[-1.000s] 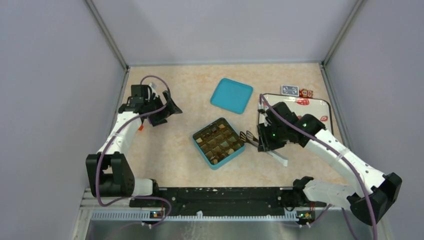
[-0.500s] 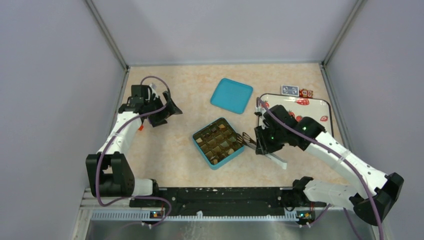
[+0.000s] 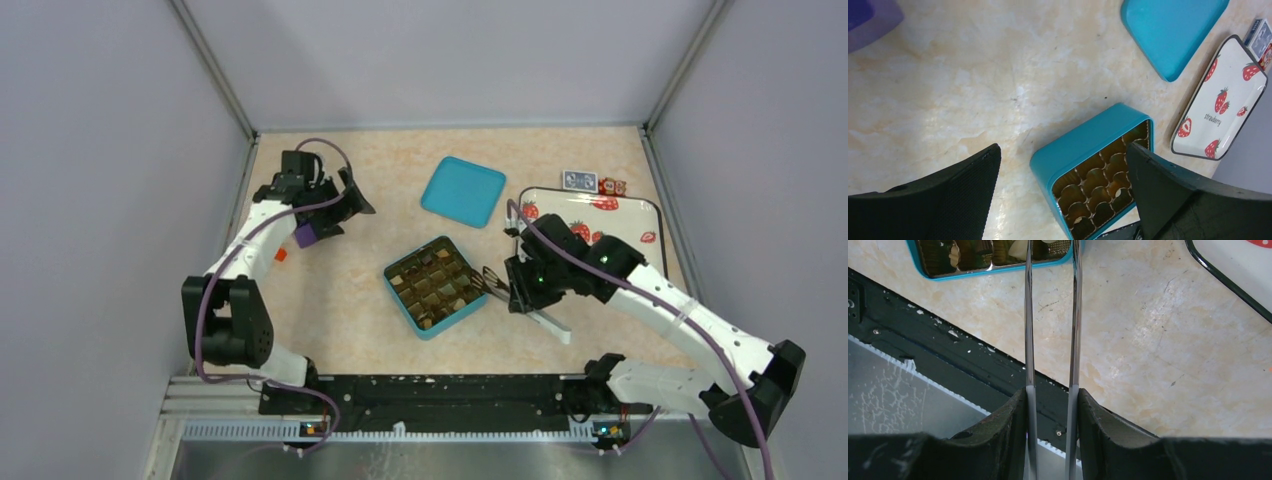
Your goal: Pack the chocolate
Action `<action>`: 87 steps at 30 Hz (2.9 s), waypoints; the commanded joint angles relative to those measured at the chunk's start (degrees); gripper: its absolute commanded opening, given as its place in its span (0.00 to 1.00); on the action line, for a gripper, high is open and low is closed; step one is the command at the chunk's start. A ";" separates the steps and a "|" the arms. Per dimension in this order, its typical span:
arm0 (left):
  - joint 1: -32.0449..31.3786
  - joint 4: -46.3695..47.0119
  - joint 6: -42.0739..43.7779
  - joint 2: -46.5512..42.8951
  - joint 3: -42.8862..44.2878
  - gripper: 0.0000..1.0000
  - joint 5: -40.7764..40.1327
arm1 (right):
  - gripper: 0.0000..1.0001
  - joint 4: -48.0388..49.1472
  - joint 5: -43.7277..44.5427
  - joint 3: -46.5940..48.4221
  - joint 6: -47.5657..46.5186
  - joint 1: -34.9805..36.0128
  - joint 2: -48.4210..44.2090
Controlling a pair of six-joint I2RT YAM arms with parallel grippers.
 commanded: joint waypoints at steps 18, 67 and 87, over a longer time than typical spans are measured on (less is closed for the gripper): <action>-11.06 2.81 -1.78 14.08 14.66 0.99 -1.28 | 0.44 0.25 0.13 0.75 2.08 4.06 -0.42; -13.10 0.02 4.43 17.19 22.69 0.99 -2.13 | 0.57 33.28 20.26 -1.35 8.50 -9.66 16.37; -8.00 0.04 2.98 0.68 7.23 0.99 5.12 | 0.44 24.46 21.65 39.78 15.44 -19.19 64.22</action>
